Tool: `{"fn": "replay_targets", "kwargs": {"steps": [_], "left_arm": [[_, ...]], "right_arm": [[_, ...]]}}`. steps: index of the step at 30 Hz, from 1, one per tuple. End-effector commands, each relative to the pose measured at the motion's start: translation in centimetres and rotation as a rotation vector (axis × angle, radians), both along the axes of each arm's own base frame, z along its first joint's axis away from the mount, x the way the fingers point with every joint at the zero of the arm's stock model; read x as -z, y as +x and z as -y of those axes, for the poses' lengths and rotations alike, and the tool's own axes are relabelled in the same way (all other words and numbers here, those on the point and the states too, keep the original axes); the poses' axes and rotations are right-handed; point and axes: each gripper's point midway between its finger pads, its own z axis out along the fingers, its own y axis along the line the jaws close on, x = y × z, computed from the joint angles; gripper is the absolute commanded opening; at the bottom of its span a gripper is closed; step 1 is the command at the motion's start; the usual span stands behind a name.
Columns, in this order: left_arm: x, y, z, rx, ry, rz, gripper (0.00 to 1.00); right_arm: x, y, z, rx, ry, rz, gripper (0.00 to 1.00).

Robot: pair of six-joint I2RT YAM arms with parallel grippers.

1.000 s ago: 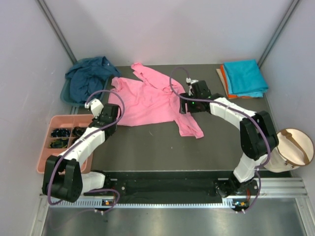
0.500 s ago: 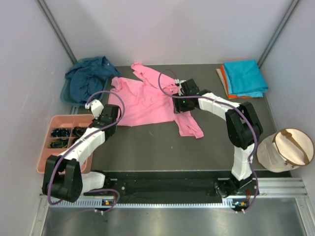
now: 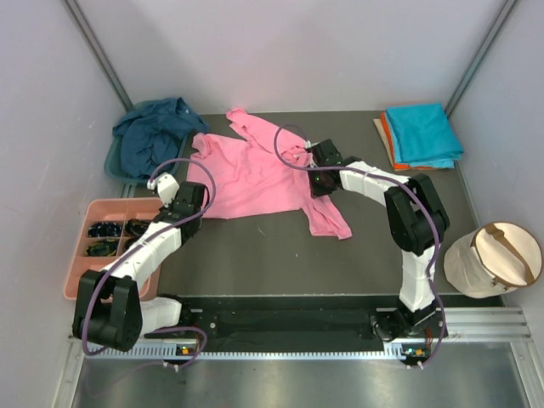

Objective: Fold and stack the t-shirts
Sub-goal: Flatten out the tshirt

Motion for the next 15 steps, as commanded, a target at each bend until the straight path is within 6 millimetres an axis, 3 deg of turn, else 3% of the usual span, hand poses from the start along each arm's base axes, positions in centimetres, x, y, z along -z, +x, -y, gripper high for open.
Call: {"fn": "replay_targets", "kwargs": {"steps": [1,4,8,15], "left_arm": [[-1.2,0.3,-0.7,-0.019,0.026,0.045,0.0],[-1.5,0.4,-0.8,-0.02,0.03,0.049,0.0],[-1.7,0.5,-0.8,-0.014,0.031,0.051,0.0],[-1.8,0.5,-1.2,-0.019,0.039,0.045,0.0]], "right_arm": [[-3.7,1.8,0.9,0.12,-0.004,0.14,0.0],[-5.9,2.3,3.2,0.235,-0.043,0.226,0.0],[-6.8,2.9,7.4,0.398,-0.102,0.246,0.0],[-5.9,2.9,11.5,0.559,-0.137,0.202,0.0]]}}
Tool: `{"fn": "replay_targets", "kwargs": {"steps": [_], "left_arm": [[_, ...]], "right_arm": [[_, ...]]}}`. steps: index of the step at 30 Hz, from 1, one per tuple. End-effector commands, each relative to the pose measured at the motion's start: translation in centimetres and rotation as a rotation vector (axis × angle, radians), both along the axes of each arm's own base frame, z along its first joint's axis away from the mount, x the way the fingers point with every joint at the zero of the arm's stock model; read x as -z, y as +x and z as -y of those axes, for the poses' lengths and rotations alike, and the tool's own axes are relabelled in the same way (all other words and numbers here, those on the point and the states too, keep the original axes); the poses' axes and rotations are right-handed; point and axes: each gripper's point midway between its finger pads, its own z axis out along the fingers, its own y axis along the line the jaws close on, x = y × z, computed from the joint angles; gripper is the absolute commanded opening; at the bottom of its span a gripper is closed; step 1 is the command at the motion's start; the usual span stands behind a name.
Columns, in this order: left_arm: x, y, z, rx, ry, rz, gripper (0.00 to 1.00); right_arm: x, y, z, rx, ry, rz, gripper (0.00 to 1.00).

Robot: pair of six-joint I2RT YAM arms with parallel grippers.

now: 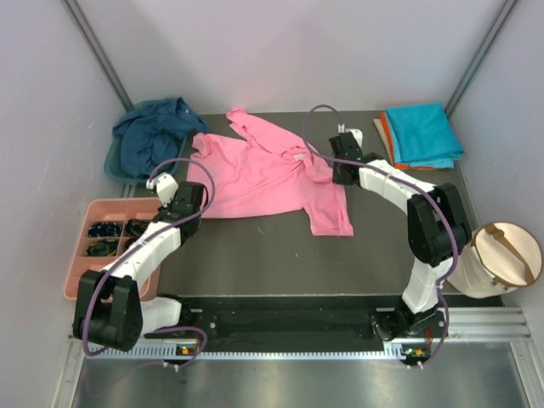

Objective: Fold and stack the t-shirts
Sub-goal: Flatten out the tshirt

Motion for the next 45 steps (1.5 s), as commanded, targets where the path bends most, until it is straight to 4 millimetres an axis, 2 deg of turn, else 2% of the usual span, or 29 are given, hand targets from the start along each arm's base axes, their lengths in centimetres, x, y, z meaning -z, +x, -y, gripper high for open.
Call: {"fn": "replay_targets", "kwargs": {"steps": [1,14,17,20,21,23,25,27,28,29,30,32,33,35,36,40,43,45], "left_arm": [[-1.9,0.7,-0.9,-0.024,0.019,0.058,0.0],[-2.8,0.4,-2.8,-0.089,0.037,0.071,0.0],[-2.8,0.5,-3.1,-0.098,0.031,0.074,0.0],[-2.8,0.7,-3.0,-0.094,0.021,0.076,0.0],[-2.8,0.7,-2.8,-0.09,0.016,0.078,0.0],[-2.6,0.8,-2.7,-0.085,0.011,0.074,0.0],[-2.5,0.8,-2.5,-0.076,0.002,0.073,0.0],[-2.5,0.9,-2.4,-0.072,-0.003,0.075,0.0],[-2.4,0.8,-2.4,-0.07,-0.005,0.075,0.0],[-2.3,0.9,-2.3,-0.067,-0.008,0.072,0.0],[-2.3,1.0,-2.3,-0.066,-0.01,0.072,0.0],[-2.2,1.0,-2.2,-0.062,-0.009,0.066,0.0],[-2.1,1.0,-2.2,-0.06,-0.012,0.067,0.0],[-2.0,1.1,-2.0,-0.052,-0.018,0.065,0.0],[-2.0,1.1,-1.9,-0.049,-0.019,0.064,0.0],[-1.8,1.3,-1.8,-0.041,-0.026,0.057,0.0],[-1.8,1.3,-1.6,-0.036,-0.032,0.058,0.0],[-1.8,1.3,-1.5,-0.031,-0.033,0.059,0.0]], "right_arm": [[-0.5,0.0,3.4,0.152,-0.025,0.005,0.0],[1.3,-0.5,9.3,0.313,-0.149,-0.093,0.0],[1.5,-0.5,10.8,0.35,-0.166,-0.106,0.12],[1.0,-0.7,12.8,0.404,-0.172,-0.106,0.36],[0.8,-0.8,13.2,0.415,-0.172,-0.102,0.52],[-0.2,-1.0,14.3,0.446,-0.177,-0.077,0.67],[-1.2,-1.2,14.6,0.45,-0.176,-0.057,0.69],[-1.9,-1.4,14.3,0.438,-0.149,-0.043,0.7],[-1.3,-1.9,13.6,0.412,-0.119,-0.062,0.7],[-2.3,-2.1,13.2,0.395,-0.083,-0.037,0.71],[-2.5,-2.4,12.5,0.37,-0.058,-0.036,0.72],[-2.0,-4.0,11.5,0.33,-0.032,-0.055,0.73],[-3.2,-4.4,11.0,0.311,-0.009,-0.018,0.73],[-2.8,-6.1,9.6,0.252,-0.002,-0.03,0.72],[-3.8,-6.7,9.1,0.227,0.015,-0.008,0.72],[-3.3,-9.7,5.8,0.105,0.029,-0.051,0.71],[-2.8,-11.2,4.0,0.053,0.066,-0.082,0.68],[-2.2,-12.4,2.7,0.012,0.082,-0.106,0.63]]}}
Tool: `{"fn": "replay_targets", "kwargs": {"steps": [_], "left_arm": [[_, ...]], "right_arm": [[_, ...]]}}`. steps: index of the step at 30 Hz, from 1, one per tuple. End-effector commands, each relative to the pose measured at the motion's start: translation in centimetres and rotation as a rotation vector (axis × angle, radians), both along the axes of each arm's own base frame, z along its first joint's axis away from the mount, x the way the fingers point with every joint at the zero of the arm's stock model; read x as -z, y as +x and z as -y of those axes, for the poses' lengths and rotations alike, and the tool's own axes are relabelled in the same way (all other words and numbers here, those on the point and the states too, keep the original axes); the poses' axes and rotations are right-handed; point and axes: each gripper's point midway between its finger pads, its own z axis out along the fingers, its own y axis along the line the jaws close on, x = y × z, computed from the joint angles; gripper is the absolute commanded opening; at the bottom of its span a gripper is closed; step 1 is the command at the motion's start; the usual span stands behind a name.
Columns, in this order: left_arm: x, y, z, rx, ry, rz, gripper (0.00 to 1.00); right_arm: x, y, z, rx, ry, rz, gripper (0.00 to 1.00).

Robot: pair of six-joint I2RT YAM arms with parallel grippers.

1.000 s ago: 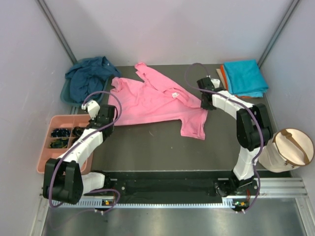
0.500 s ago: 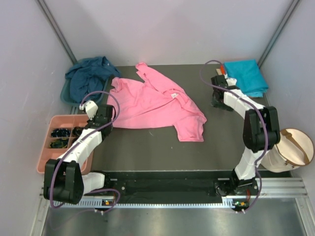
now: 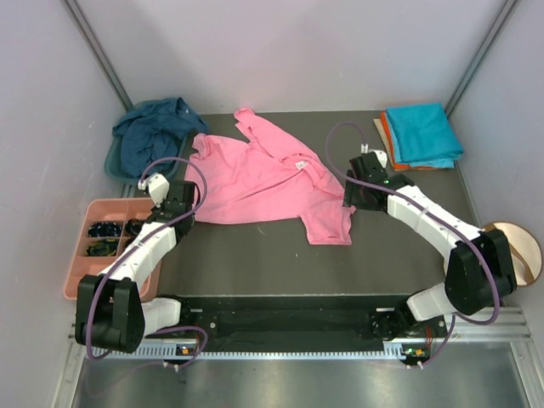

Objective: Fold and stack the t-shirts
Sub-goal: Flatten out the tshirt

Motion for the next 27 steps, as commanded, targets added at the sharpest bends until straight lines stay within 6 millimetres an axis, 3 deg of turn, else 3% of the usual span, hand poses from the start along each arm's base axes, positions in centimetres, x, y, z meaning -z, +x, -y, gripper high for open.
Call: {"fn": "replay_targets", "kwargs": {"steps": [1,9,15,27], "left_arm": [[-1.7,1.4,0.1,0.006,-0.005,0.058,0.0],[-1.6,1.4,0.2,0.012,-0.007,0.054,0.0],[-1.6,1.2,0.1,0.012,-0.005,0.054,0.0],[-1.6,1.1,0.0,0.008,-0.001,0.057,0.0]], "right_arm": [[0.4,-2.6,-2.6,-0.079,0.063,-0.038,0.6],[2.2,-7.1,-5.3,-0.176,0.066,-0.122,0.54],[3.3,-9.0,-5.8,-0.198,0.042,-0.158,0.53],[6.0,-6.7,-5.4,-0.157,-0.049,-0.137,0.5]]}}
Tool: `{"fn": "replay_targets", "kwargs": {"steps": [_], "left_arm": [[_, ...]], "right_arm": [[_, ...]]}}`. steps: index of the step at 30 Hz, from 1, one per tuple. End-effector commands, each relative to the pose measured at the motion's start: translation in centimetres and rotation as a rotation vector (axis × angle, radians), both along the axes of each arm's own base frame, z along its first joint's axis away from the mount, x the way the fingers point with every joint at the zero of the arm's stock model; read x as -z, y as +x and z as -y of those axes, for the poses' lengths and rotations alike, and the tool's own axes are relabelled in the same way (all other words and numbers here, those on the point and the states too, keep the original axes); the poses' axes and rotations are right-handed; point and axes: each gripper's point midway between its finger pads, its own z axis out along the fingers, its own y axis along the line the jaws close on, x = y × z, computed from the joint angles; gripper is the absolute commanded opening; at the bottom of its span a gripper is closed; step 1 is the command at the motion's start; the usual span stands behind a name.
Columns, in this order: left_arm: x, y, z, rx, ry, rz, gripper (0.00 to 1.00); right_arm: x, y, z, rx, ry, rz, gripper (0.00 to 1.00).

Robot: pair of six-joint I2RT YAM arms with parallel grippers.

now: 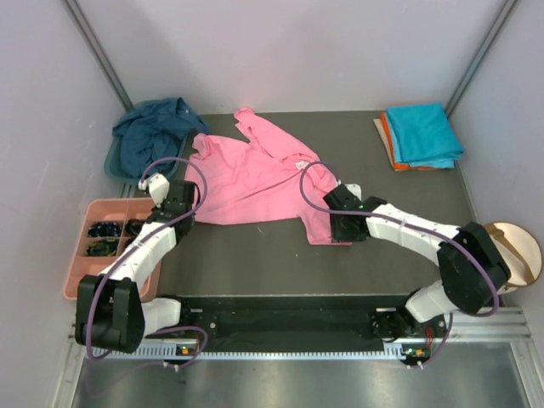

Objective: Fold and stack the t-shirts
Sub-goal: Flatten out the tshirt

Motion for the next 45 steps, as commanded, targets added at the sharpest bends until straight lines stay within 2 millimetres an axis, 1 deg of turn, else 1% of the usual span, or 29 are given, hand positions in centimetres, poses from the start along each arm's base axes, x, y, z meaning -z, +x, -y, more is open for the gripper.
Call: {"fn": "replay_targets", "kwargs": {"steps": [1,4,6,7,8,9,10,13,19,20,21,22,23,25,28,29,31,32,33,35,36,39,40,42,45], "left_arm": [[-1.7,1.2,-0.2,-0.002,0.007,0.062,0.0],[-1.7,1.1,-0.3,-0.004,0.012,0.059,0.0],[-1.7,1.0,-0.4,-0.007,0.016,0.057,0.0],[-1.8,0.9,-0.4,-0.008,0.016,0.06,0.0],[-1.8,0.9,-0.4,-0.01,0.016,0.062,0.0],[-1.7,0.9,-0.5,-0.01,0.019,0.059,0.0],[-1.8,0.9,-0.4,-0.011,0.018,0.061,0.0],[-1.8,1.0,-0.4,-0.008,0.014,0.06,0.0],[-1.7,1.2,-0.2,-0.003,0.009,0.058,0.0],[-1.7,1.2,-0.2,0.0,0.01,0.057,0.0],[-1.7,1.2,-0.2,-0.002,0.009,0.06,0.0],[-1.7,1.1,-0.2,-0.002,0.012,0.058,0.0],[-1.7,1.1,-0.2,-0.002,0.012,0.058,0.0],[-1.7,1.1,-0.3,-0.005,0.015,0.059,0.0],[-1.9,1.1,-0.4,-0.01,0.02,0.061,0.0],[-2.1,1.2,-0.5,-0.011,0.021,0.064,0.0],[-2.4,1.2,-0.5,-0.016,0.022,0.072,0.0],[-2.6,1.3,-0.5,-0.017,0.022,0.077,0.0],[-2.7,1.3,-0.5,-0.017,0.022,0.078,0.0],[-3.0,1.3,-0.6,-0.022,0.023,0.084,0.0],[-3.1,1.3,-0.6,-0.024,0.023,0.087,0.0],[-3.5,1.1,-0.8,-0.03,0.031,0.094,0.0],[-3.5,1.0,-0.9,-0.032,0.033,0.092,0.0],[-3.9,1.0,-1.0,-0.035,0.037,0.099,0.0],[-5.1,1.2,-0.9,-0.034,0.03,0.122,0.0]], "right_arm": [[0.1,2.2,-0.8,0.01,-0.019,0.067,0.5],[0.2,2.6,-1.2,0.007,-0.019,0.066,0.49],[0.5,2.7,-1.2,0.004,-0.027,0.058,0.46],[0.6,2.6,-1.1,0.006,-0.03,0.056,0.4],[0.7,2.6,-1.0,0.007,-0.033,0.056,0.38],[0.7,2.5,-1.0,0.008,-0.032,0.056,0.33],[0.7,2.5,-0.9,0.009,-0.036,0.056,0.24],[0.6,2.5,-0.7,0.017,-0.039,0.064,0.14],[-0.1,2.5,-0.3,0.025,-0.045,0.081,0.15],[-0.2,2.5,-0.2,0.029,-0.046,0.084,0.12],[-0.3,2.5,-0.2,0.028,-0.047,0.087,0.05],[-0.4,2.5,-0.1,0.032,-0.048,0.088,0.02],[-0.5,2.5,0.0,0.033,-0.055,0.094,0.0],[-0.7,2.5,0.2,0.04,-0.059,0.098,0.0],[-1.9,2.7,0.9,0.067,-0.074,0.133,0.0],[-3.2,3.0,1.5,0.09,-0.085,0.171,0.0],[-4.7,3.4,2.2,0.119,-0.083,0.216,0.0],[-6.2,3.6,2.6,0.136,-0.066,0.258,0.0],[-7.2,4.1,3.4,0.166,-0.05,0.286,0.0],[-8.6,4.5,4.2,0.195,-0.022,0.32,0.0],[-9.9,4.8,5.4,0.232,0.001,0.357,0.0],[-11.8,5.1,6.9,0.26,0.018,0.412,0.0],[-12.1,5.2,7.7,0.278,0.012,0.419,0.0],[-12.5,5.2,8.4,0.287,-0.001,0.422,0.0],[-13.2,5.4,8.6,0.295,0.004,0.438,0.0]]}}
